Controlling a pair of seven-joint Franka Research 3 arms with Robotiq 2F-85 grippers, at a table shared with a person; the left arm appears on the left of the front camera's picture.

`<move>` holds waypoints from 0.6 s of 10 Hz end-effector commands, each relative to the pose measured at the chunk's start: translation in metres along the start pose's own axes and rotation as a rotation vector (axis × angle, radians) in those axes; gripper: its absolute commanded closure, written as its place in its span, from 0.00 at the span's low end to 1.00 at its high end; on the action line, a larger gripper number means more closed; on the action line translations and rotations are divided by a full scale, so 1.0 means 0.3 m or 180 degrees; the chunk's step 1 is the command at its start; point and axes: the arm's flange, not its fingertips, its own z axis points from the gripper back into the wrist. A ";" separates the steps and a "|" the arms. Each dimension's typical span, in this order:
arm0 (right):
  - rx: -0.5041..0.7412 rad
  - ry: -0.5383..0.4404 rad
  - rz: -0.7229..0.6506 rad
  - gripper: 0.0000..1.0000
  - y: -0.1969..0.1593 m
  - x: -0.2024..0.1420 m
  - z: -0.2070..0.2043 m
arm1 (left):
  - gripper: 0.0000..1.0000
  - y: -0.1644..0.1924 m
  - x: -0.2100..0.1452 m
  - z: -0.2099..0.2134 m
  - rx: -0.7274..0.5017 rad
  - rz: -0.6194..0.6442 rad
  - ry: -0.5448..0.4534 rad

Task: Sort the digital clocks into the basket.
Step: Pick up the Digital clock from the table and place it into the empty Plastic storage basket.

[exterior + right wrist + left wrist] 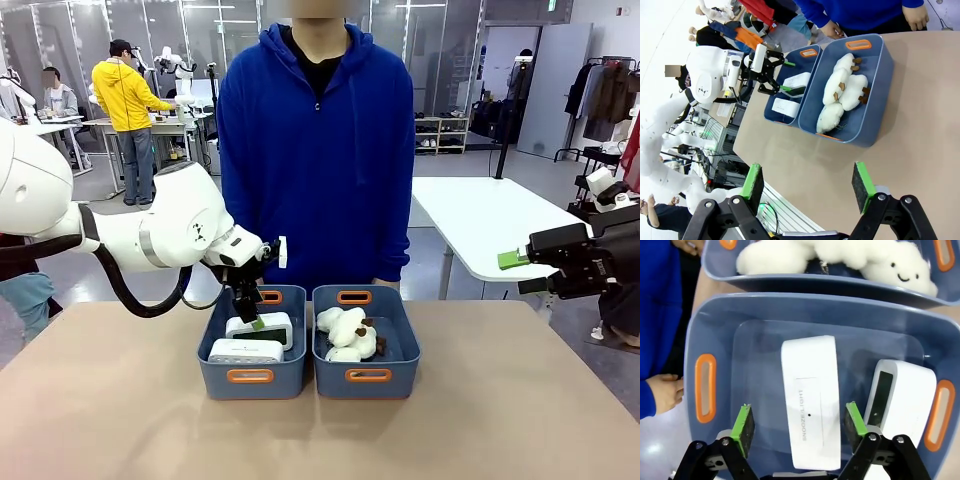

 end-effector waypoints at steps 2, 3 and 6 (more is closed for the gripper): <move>0.0013 0.0009 0.0006 0.10 0.000 0.003 0.003 | 0.10 0.000 0.000 0.000 0.0000 0.0000 0.0000; 0.0013 0.0009 0.0006 0.10 0.000 0.003 0.003 | 0.10 0.000 0.000 0.000 0.0000 0.0000 0.0000; 0.0013 0.0009 0.0006 0.10 0.000 0.003 0.003 | 0.10 0.000 0.000 0.000 0.0000 0.0000 0.0000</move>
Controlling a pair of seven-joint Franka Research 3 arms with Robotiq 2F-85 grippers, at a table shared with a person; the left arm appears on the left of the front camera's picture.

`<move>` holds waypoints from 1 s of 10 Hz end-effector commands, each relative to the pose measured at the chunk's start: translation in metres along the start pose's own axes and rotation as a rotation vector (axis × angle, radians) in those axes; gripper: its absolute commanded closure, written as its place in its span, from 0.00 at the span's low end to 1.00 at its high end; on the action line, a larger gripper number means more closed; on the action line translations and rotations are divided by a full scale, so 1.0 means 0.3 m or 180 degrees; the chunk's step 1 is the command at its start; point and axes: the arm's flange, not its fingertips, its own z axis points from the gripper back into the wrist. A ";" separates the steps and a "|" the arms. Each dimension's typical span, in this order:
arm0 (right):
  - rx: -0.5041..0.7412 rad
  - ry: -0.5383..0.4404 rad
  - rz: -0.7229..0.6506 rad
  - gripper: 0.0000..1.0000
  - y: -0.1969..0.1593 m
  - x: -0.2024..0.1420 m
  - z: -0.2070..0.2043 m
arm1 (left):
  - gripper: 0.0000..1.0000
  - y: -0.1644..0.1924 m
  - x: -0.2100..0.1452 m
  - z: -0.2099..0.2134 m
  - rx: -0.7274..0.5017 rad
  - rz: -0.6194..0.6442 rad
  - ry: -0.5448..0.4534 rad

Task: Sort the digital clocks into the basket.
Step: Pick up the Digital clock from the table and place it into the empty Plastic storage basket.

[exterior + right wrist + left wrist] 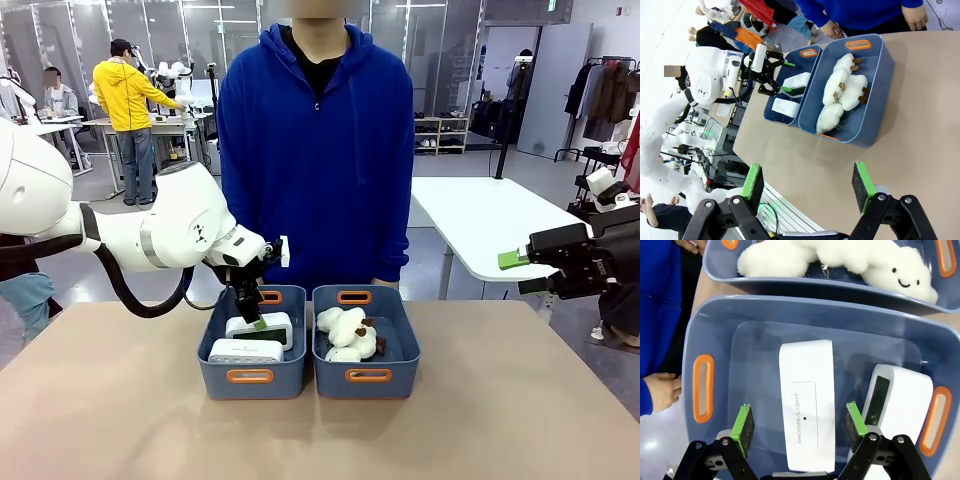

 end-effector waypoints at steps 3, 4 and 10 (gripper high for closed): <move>0.0014 0.0010 0.0007 0.10 0.000 0.003 0.003 | 0.10 0.013 -0.013 0.003 0.0006 -0.0062 -0.0015; 0.0014 0.0010 0.0007 0.10 0.000 0.003 0.003 | 0.10 0.013 -0.013 0.003 0.0006 -0.0062 -0.0015; 0.0014 0.0010 0.0007 0.10 0.000 0.003 0.003 | 0.09 0.048 -0.036 0.291 -0.0818 0.0568 -0.0428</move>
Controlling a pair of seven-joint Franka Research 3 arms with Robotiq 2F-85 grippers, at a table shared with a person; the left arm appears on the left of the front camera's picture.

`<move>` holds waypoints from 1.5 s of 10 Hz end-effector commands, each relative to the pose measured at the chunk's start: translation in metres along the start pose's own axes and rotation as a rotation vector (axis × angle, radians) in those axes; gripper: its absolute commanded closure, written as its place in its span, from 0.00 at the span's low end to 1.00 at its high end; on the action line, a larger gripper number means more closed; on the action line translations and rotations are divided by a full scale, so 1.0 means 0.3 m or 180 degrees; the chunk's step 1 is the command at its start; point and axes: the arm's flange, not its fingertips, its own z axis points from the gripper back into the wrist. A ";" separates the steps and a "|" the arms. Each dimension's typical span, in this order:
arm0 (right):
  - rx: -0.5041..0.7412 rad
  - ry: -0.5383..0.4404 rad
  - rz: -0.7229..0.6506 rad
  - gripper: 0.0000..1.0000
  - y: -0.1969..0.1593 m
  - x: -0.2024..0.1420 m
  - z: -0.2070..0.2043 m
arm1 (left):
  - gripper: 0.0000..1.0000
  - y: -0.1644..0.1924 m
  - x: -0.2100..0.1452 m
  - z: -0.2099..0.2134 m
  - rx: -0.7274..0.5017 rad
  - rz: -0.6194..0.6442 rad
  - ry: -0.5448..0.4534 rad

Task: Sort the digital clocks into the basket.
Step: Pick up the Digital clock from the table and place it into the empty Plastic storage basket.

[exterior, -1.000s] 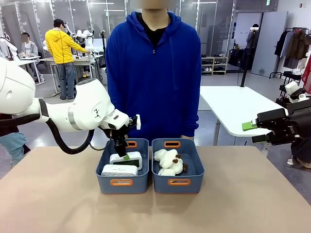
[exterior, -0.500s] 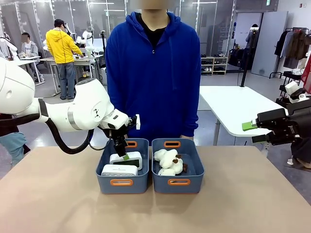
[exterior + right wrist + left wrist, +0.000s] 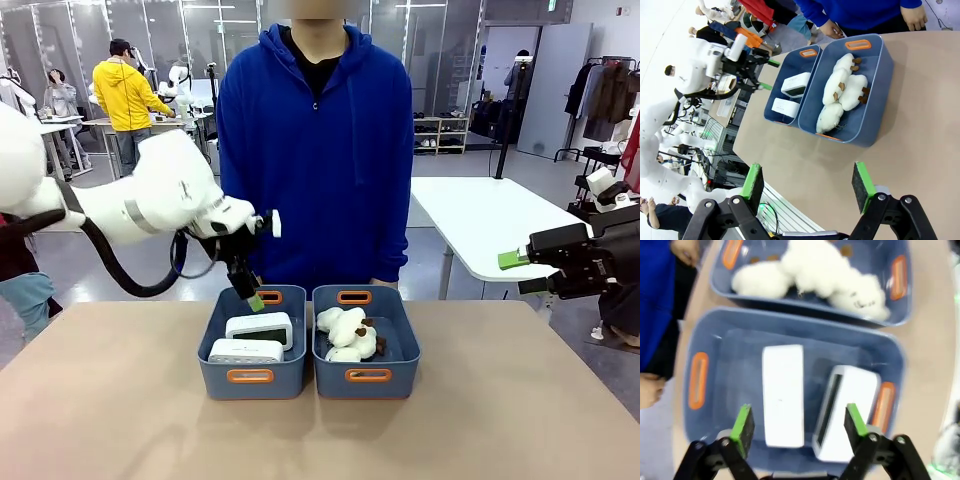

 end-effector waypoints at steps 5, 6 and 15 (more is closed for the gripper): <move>0.0015 0.0010 0.0007 0.10 0.001 0.003 0.003 | 0.09 -0.126 -0.465 0.375 -0.0601 0.1390 -0.1687; 0.0015 0.0010 0.0007 0.10 0.001 0.003 0.003 | 0.09 -0.165 -0.567 0.420 -0.0596 0.1521 -0.1831; 0.0015 0.0010 0.0007 0.10 0.001 0.003 0.003 | 0.09 -0.399 -1.109 0.581 -0.0129 0.2476 -0.2212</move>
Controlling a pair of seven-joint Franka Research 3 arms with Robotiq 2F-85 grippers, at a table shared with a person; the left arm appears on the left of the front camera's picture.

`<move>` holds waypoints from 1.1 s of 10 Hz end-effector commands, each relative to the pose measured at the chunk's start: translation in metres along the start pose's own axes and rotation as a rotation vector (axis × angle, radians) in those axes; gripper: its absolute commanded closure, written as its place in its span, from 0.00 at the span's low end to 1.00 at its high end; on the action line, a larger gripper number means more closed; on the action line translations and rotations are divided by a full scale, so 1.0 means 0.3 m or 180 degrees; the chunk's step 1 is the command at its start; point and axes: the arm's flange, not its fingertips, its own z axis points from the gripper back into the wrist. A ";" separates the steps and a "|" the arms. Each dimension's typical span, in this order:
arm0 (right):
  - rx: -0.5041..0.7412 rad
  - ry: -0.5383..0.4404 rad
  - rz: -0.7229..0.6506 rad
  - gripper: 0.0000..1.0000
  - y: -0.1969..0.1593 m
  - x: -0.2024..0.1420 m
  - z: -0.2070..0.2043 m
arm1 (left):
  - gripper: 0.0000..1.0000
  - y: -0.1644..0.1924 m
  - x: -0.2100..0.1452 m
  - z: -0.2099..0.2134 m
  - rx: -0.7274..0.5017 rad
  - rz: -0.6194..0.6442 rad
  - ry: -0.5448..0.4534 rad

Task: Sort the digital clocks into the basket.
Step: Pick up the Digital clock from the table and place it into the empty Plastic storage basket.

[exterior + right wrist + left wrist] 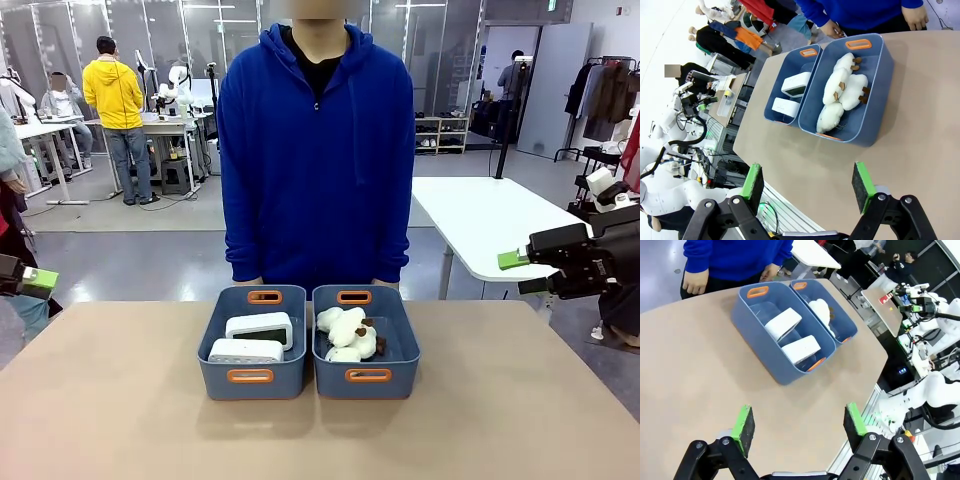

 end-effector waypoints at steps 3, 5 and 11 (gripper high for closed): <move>0.0013 0.0004 0.0007 0.10 0.000 0.004 0.003 | 0.09 0.016 0.034 -0.011 -0.0033 -0.0009 0.0028; 0.0013 0.0004 0.0007 0.10 0.000 0.004 0.003 | 0.09 0.016 0.034 -0.011 -0.0033 -0.0009 0.0028; 0.0013 0.0004 0.0007 0.10 0.000 0.004 0.003 | 0.09 0.016 0.034 -0.011 -0.0033 -0.0009 0.0028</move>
